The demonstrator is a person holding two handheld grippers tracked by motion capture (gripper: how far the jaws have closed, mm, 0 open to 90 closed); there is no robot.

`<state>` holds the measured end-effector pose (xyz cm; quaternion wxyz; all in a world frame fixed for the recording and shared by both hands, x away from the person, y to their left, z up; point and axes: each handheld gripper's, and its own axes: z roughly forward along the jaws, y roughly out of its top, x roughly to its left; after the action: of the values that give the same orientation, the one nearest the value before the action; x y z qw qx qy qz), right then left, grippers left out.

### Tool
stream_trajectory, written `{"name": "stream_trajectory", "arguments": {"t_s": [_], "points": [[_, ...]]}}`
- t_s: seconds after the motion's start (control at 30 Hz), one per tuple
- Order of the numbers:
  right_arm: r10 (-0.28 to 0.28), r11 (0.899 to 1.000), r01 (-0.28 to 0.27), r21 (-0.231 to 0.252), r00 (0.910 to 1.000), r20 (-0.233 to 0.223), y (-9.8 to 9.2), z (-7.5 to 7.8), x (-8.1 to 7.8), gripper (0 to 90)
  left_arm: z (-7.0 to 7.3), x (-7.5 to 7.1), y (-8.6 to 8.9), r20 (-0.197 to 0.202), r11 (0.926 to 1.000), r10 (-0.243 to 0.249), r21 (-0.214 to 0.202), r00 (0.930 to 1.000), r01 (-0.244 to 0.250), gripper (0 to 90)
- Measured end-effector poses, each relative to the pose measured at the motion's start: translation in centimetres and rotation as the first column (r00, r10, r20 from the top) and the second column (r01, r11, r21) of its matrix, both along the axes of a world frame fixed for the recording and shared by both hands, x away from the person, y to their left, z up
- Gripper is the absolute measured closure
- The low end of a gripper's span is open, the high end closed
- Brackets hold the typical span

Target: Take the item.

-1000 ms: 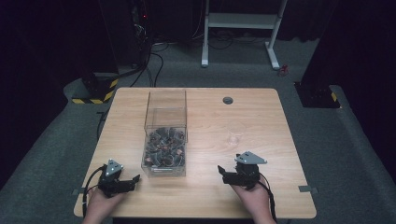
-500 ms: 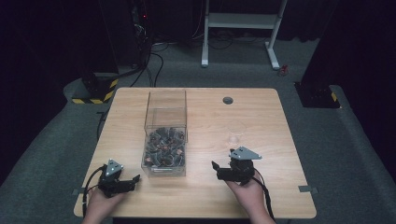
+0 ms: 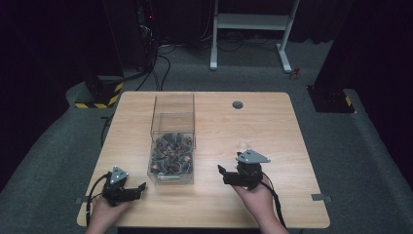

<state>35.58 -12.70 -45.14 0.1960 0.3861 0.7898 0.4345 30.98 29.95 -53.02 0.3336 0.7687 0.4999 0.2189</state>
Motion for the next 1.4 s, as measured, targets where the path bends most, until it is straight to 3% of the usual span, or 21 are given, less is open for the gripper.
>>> {"name": "stream_trajectory", "arguments": {"t_s": [0.53,1.4], "points": [[0.021,0.999,-0.020,-0.028,0.9994,0.026,1.1,0.7,0.3,13.9,0.0,0.0,0.0,0.000,1.0000,0.001,-0.001,1.0000,-0.001,13.0],[0.111,0.994,-0.111,-0.015,0.9927,0.047,4.5,2.1,0.4,19.0,0.0,0.0,0.0,0.001,1.0000,0.001,-0.001,1.0000,-0.001,13.0]]}}
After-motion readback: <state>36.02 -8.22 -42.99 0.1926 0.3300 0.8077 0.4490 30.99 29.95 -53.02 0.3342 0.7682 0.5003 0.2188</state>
